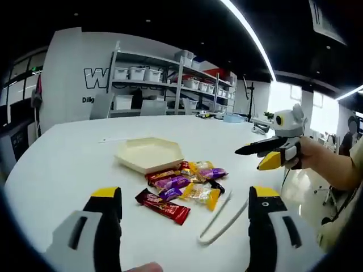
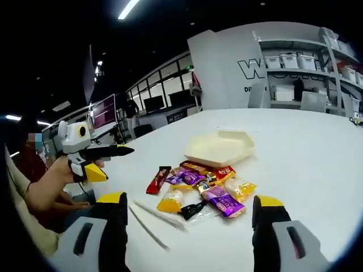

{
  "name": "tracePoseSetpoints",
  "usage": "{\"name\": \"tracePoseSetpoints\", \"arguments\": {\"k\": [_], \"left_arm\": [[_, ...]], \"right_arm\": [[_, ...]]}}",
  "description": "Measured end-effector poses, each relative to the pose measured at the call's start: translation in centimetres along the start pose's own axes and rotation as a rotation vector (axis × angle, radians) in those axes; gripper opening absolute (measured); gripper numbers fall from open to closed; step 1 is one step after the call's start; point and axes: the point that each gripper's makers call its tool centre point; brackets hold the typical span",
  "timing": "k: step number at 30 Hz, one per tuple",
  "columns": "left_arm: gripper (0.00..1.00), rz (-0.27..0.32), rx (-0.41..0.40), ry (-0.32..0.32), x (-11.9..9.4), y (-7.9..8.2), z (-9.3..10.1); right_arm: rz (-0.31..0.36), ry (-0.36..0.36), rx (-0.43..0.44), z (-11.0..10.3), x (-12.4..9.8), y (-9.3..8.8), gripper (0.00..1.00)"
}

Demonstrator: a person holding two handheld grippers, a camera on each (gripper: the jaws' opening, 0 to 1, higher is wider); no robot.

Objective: Place the target food into the container with the food tongs after gripping and lifting it, then release it inside without dropping or visibly crushing the food.

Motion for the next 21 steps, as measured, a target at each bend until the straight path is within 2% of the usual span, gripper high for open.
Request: {"name": "tracePoseSetpoints", "arguments": {"k": [21], "left_arm": [[0.89, -0.002, 0.004, -0.003, -0.10, 0.00, 0.00]], "right_arm": [[-0.002, 0.003, -0.001, 0.09, 0.01, 0.01, 0.89]]}}
Point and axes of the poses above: the point that each gripper's makers call its tool centre point, and the gripper's own axes: x roughly forward along the fingers, z roughly to its right, y roughly out of its top, and after that the axes turned 1 degree about z, right-handed
